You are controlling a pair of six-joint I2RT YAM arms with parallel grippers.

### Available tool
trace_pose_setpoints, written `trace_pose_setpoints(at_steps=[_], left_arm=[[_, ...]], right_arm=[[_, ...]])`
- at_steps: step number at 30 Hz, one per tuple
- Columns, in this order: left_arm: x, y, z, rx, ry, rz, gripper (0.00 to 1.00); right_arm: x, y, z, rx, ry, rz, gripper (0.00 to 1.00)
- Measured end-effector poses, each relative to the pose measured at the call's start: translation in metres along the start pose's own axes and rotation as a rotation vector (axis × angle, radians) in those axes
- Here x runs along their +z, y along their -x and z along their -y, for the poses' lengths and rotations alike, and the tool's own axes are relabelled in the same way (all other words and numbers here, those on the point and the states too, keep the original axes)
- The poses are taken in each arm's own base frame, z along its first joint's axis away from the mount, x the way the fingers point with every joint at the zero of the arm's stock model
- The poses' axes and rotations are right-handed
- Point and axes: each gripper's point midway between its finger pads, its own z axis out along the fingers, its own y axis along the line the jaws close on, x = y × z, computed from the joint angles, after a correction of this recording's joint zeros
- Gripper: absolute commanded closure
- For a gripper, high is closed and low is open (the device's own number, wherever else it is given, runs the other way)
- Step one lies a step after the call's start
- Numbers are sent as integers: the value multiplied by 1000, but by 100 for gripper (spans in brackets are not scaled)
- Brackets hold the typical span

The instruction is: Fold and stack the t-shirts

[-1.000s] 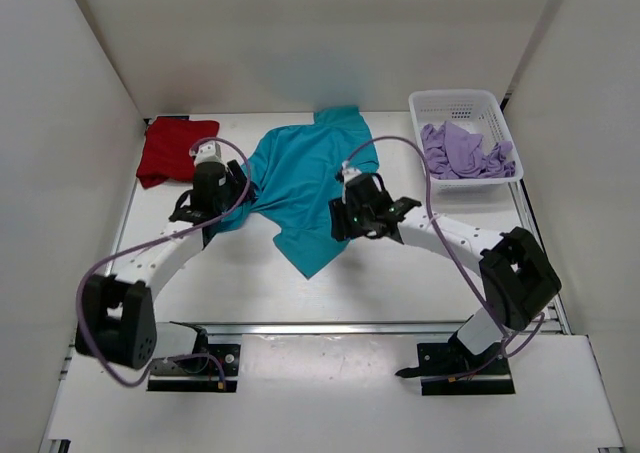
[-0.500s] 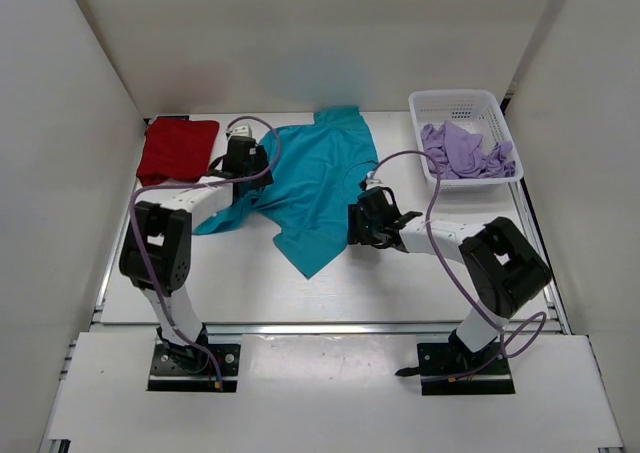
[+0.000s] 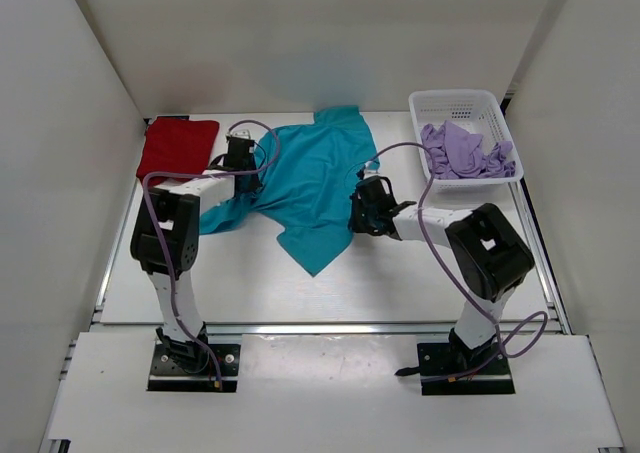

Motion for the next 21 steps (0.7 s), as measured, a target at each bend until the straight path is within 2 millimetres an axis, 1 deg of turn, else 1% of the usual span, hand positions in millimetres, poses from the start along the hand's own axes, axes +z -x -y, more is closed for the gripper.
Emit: trace_pose_setpoints(at_steps=[3,4,8,10,12,14,17,19,20,21], left_arm=[[-9,14,-4,-24,-12,29,100],[-14,22,-5,-35,-21,46,100],[-42,57,-10,-81,-50,126,100],[-53,72,-12,-111,-78,150,100],[-60,85,-14,-139,-106,165,98],[-62,96,-18,-164,-123,168,96],[-58,112,-26,-185,-125,174,95],[-48,120,-32,-195,-117,167,94],[-39,123,-36,-201,-108,161,93],[-30,123,-40,-204,-99,151,88]], right_arm=[[-15,-9,19,14,-34,-8,100],[-23,-13,29,27,-46,-9,100],[-55,-24,79,116,-126,4,100],[-66,-28,100,162,-162,15,100],[-73,-28,117,203,-191,26,100],[-75,-26,124,227,-193,29,100],[-74,-20,124,239,-176,23,100],[-69,-4,123,240,-171,35,100],[-67,5,122,240,-163,43,100],[-65,15,123,244,-158,54,100]])
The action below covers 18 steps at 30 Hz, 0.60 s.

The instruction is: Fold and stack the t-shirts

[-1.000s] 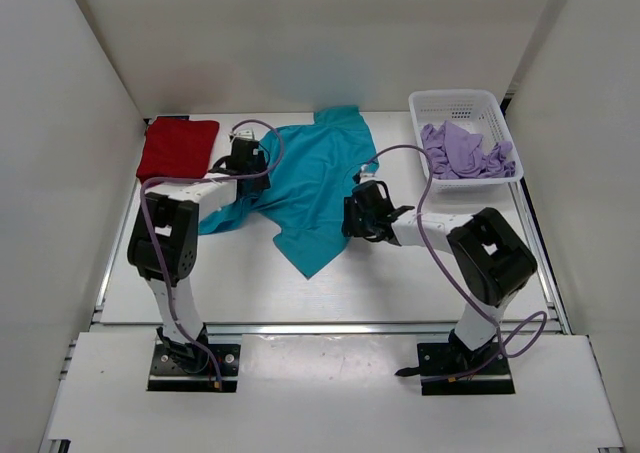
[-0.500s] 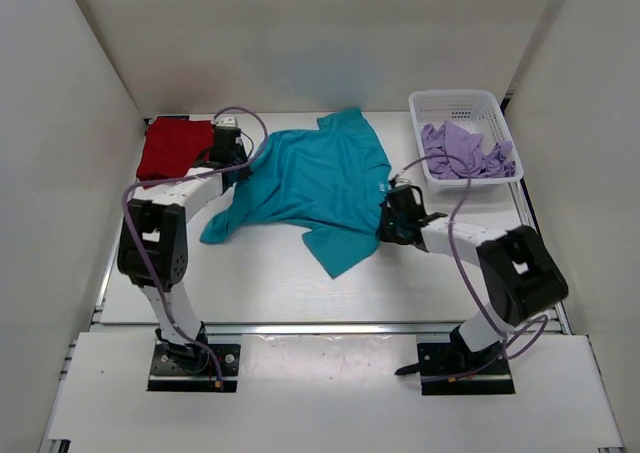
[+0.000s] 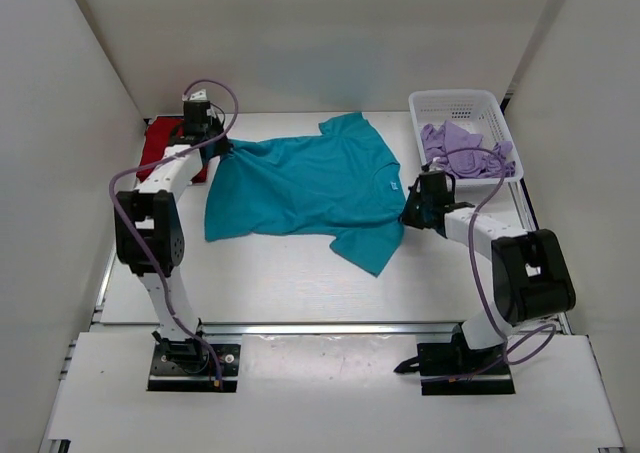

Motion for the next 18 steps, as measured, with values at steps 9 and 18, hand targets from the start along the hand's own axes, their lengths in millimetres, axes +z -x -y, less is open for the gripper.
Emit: trace_pose_setpoints(at_steps=[9,18], left_arm=[[53,-36,-37,-14,75,-137,15],[-49,-17,-2,-56,-89,-19,60]], right_arm=[[12,65,-5,30,-23,92,62],[-41,21,-38,-46,51,144,57]])
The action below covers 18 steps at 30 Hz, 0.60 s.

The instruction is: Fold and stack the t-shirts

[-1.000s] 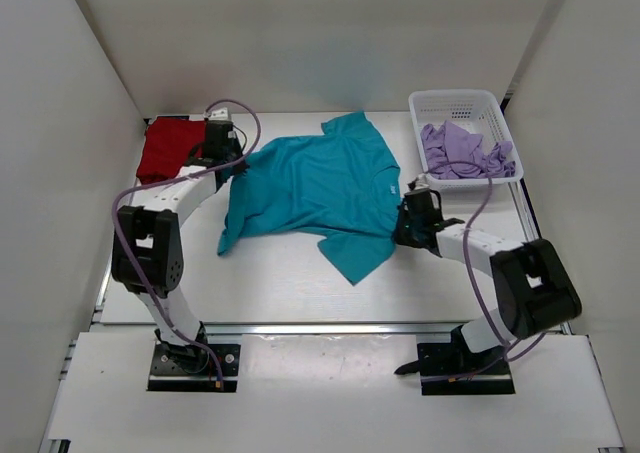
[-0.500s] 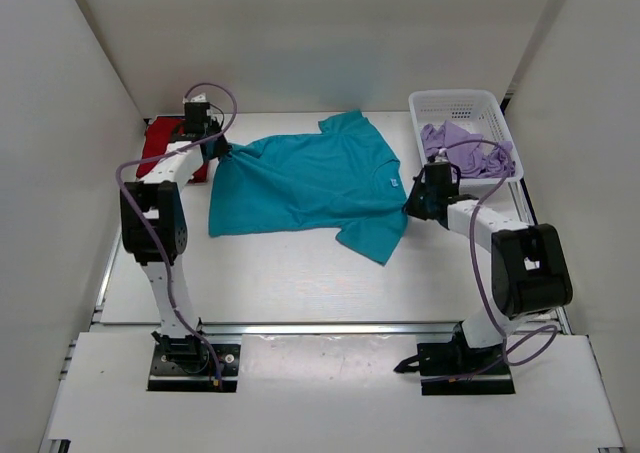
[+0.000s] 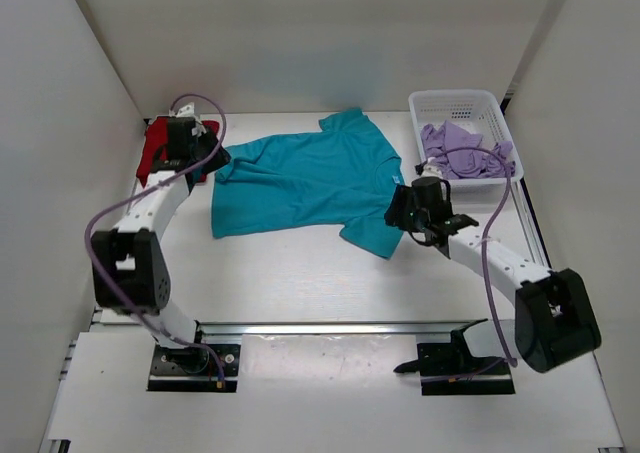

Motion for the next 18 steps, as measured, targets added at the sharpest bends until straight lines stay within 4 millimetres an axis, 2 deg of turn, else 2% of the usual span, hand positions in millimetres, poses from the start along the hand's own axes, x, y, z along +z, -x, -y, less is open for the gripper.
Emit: trace_pose_setpoints(at_steps=[1,3,5,6,10,12,14,18], left_arm=[[-15,-2,4,0,-20,18,62],[-39,-16,5,-11,-41,39,61],[-56,-45,-5,-40,-40,21,55],[-61,-62,-13,-62,-30,6,56],[-65,-127,-62,-182,77,-98,56],[-66,-155,-79,-232,128,-149,55],[-66,-169,-86,-271,148,-169,55],[-68,-183,-103,-377,189,-151,43]], right_arm=[[-7,-9,-6,-19,18,-2,64],[-16,-23,-17,-54,53,-14,69],[-21,-38,-22,-80,75,-34,70],[-22,-44,-21,-88,76,-45,70],[-29,-69,-20,-132,83,-88,66],[-33,-76,-24,-152,97,-101,64],[-36,-79,-29,-164,119,-108,62],[-42,-91,-33,-176,162,-124,55]])
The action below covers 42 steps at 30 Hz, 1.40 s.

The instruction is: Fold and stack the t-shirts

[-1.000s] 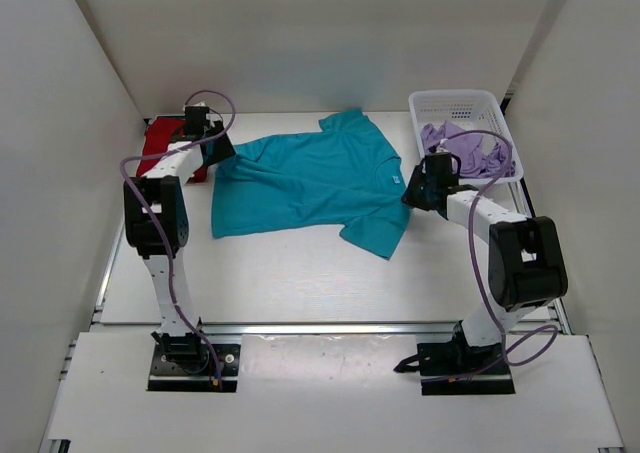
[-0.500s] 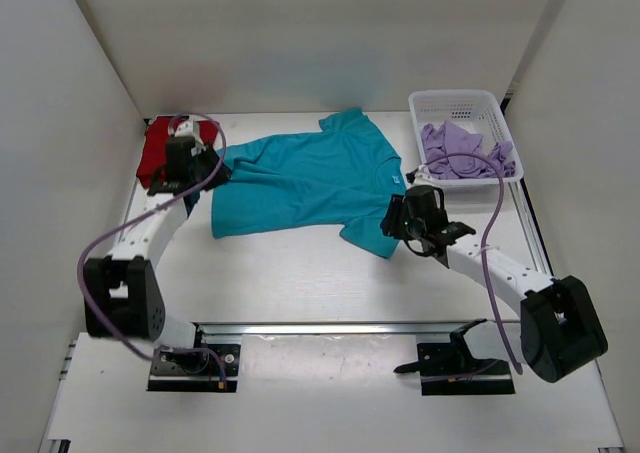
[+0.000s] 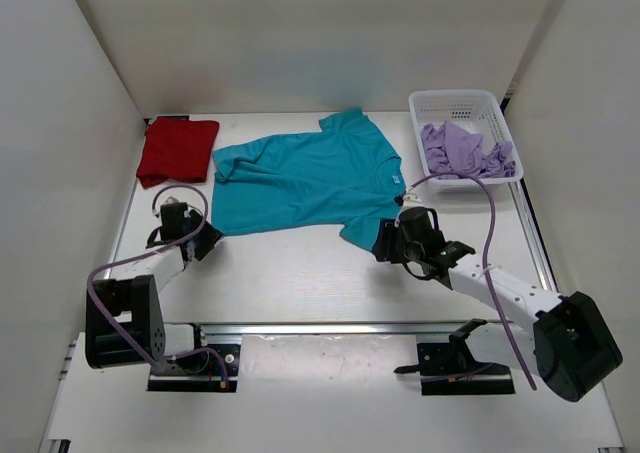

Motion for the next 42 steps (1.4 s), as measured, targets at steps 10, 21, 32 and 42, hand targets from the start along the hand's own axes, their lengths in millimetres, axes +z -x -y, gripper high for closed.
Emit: trace_pose_setpoints(at_steps=[10,21,32,42], left_arm=[[13,15,-4,-182,-8,73,47],[22,16,0,-265,-34,86,83],[22,26,6,-208,-19,129,100],[16,39,22,-52,2,185,100]], right_arm=[[-6,-15,-11,-4,101,-17,53],[-7,-19,-3,18,89,-5,53],[-6,-28,35,105,-28,-4,51],[16,-36,39,114,-91,-69,53]])
